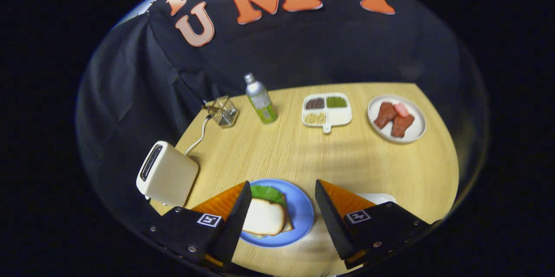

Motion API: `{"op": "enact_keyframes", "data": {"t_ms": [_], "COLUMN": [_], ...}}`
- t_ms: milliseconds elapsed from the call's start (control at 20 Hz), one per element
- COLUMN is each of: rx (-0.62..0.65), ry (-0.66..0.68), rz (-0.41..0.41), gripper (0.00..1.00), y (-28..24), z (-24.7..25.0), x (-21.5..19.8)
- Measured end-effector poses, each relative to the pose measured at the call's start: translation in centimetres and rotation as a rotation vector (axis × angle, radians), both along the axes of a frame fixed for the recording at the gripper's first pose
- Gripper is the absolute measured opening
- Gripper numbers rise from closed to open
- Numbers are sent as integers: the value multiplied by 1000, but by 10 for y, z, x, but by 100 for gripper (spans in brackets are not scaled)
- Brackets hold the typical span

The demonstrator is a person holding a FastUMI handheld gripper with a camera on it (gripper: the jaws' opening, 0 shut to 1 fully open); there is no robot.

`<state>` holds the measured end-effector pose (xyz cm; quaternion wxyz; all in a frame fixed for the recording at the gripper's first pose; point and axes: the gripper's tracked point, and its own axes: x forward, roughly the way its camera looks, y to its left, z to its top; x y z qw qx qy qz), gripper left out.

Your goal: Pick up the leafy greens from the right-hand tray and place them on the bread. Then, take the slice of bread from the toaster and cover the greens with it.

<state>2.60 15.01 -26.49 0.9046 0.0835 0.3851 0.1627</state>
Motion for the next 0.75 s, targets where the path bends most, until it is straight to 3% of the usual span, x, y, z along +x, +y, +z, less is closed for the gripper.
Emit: {"op": "enact_keyframes", "data": {"t_ms": [150,400,750], "rx": [-48,-141,-168], "ry": [-194,-472,-690], "rz": [-60,-135,-230], "gripper": [95,97,98], "y": [-24,-52,-79], "z": [60,147,250], "x": [21,44,23]}}
